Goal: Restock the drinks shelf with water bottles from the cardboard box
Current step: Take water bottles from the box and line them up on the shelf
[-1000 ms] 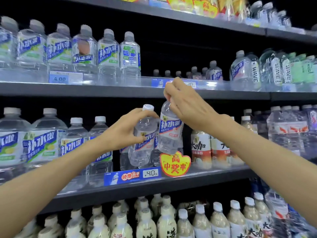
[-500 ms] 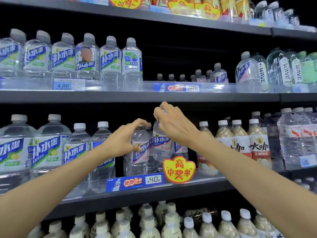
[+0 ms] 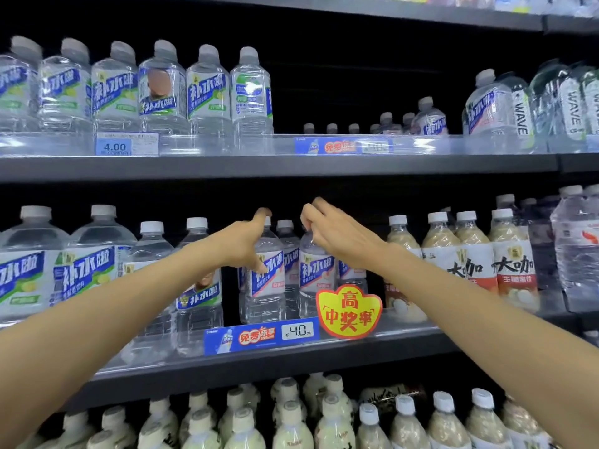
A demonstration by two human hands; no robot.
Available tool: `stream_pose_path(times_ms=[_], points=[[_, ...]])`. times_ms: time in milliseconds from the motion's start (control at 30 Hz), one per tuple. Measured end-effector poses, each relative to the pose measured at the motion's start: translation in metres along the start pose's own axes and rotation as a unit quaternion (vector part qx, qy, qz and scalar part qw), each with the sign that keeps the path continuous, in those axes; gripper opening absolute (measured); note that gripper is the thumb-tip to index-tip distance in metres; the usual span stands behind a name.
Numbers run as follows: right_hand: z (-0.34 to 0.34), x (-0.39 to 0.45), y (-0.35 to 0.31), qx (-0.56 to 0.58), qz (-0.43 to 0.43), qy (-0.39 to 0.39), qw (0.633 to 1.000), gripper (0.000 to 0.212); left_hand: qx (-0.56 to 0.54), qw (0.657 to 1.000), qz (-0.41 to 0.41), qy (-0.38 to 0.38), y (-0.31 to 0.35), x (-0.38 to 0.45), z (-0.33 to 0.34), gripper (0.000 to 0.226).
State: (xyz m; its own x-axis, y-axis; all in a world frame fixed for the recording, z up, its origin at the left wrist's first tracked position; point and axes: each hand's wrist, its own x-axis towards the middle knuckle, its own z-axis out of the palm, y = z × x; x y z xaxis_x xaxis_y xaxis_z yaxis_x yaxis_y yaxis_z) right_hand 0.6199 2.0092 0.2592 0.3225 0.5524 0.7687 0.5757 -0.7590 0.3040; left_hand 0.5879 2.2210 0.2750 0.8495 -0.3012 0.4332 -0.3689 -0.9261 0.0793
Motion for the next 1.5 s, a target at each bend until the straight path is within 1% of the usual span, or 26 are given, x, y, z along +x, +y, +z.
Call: stream_pose_path(times_ms=[167, 267, 367, 433, 733, 933, 1000, 1067, 1300, 1400, 1500], points=[[-0.001, 0.012, -0.001, 0.029, -0.022, -0.044, 0.998, 0.008, 0.031, 0.999, -0.020, -0.016, -0.003, 0.002, -0.002, 0.109], [-0.004, 0.012, 0.007, 0.030, -0.039, -0.067, 0.996, 0.008, 0.086, 0.996, -0.030, -0.023, -0.007, 0.003, -0.003, 0.110], [-0.005, 0.010, 0.009, 0.061, -0.045, -0.052, 0.996, 0.011, 0.165, 0.986, -0.036, -0.011, -0.009, 0.003, -0.005, 0.107], [-0.002, 0.012, 0.005, 0.060, -0.056, -0.045, 0.996, 0.011, 0.192, 0.981, -0.040, 0.001, -0.008, 0.002, -0.005, 0.106], [0.021, 0.037, -0.011, 0.051, -0.090, -0.032, 0.994, 0.010, 0.211, 0.976, -0.037, 0.039, -0.008, -0.002, -0.005, 0.102], [0.046, 0.035, -0.002, 0.107, -0.004, -0.013, 0.994, 0.013, 0.212, 0.976, -0.036, 0.045, -0.011, -0.006, -0.011, 0.098], [0.048, 0.036, -0.005, 0.107, 0.007, -0.015, 0.994, 0.016, 0.227, 0.972, -0.035, 0.051, -0.011, -0.006, -0.010, 0.096], [0.048, 0.039, -0.009, 0.113, 0.014, -0.014, 0.993, 0.020, 0.237, 0.969, -0.032, 0.059, -0.011, -0.006, -0.011, 0.090], [0.050, 0.041, -0.008, 0.151, 0.041, -0.020, 0.987, 0.018, 0.250, 0.965, -0.017, 0.074, -0.012, -0.008, -0.013, 0.072], [0.046, 0.039, -0.012, 0.191, 0.078, -0.015, 0.978, 0.022, 0.264, 0.962, -0.013, 0.074, -0.013, -0.008, -0.015, 0.073], [0.036, 0.033, -0.021, 0.182, 0.104, -0.041, 0.977, 0.032, 0.279, 0.958, -0.006, 0.065, -0.015, -0.010, -0.016, 0.084]])
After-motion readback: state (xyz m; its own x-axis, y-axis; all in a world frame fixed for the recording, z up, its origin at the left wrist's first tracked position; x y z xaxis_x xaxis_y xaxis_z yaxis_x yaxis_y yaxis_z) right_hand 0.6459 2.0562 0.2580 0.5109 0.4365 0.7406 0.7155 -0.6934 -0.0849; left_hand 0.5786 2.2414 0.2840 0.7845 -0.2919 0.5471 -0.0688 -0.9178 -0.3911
